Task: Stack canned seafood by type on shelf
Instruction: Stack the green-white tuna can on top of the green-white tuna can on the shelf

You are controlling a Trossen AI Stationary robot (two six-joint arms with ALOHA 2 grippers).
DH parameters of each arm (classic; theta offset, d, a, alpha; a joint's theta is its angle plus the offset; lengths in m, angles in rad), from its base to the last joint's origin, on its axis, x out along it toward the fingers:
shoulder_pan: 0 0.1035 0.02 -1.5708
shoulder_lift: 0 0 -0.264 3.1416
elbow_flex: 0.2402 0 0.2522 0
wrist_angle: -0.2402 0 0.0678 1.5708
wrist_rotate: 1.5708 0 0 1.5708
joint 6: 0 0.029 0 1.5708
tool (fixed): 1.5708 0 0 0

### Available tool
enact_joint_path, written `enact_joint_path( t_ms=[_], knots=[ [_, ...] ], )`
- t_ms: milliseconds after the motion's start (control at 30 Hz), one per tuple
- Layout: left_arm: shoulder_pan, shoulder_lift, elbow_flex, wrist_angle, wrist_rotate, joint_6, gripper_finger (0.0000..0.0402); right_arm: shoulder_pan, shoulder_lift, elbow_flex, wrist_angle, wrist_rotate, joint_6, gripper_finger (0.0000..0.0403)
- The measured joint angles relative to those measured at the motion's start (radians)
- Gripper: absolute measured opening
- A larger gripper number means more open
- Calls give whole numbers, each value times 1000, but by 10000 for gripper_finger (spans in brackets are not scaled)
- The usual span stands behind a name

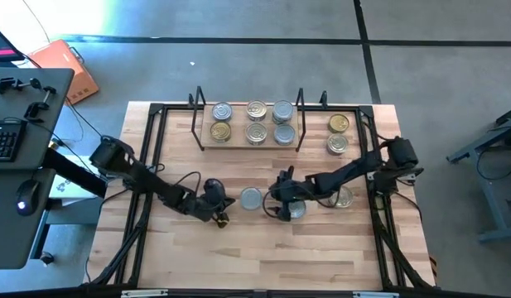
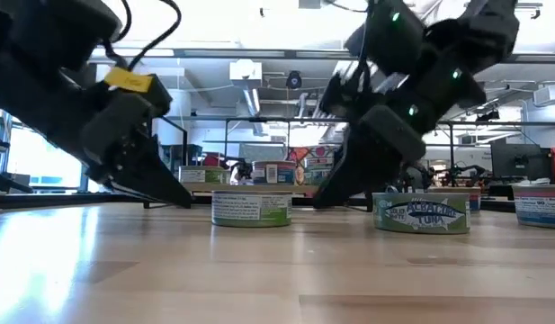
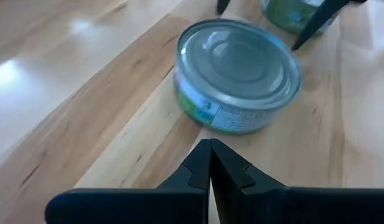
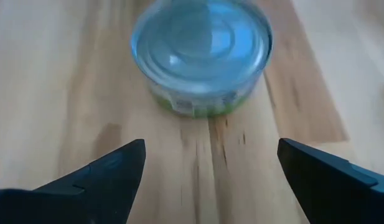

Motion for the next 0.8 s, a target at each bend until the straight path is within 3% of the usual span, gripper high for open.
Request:
enact_joint_path(
  t_ms=[167,367,567,800],
  knots=[
    [48,69,18,91,76,30,0,-29,77,68,2,-30,-23,379],
    [93,115,47,115,89,38,0,-35,170,178,-8,-67,-113,389],
    [114,135,78,99,100,77,0,-38,180,209,-27,-71,-131,390],
    [113,114,77,82,100,86,0,-25,182,195,-10,-34,-81,358]
  ],
)
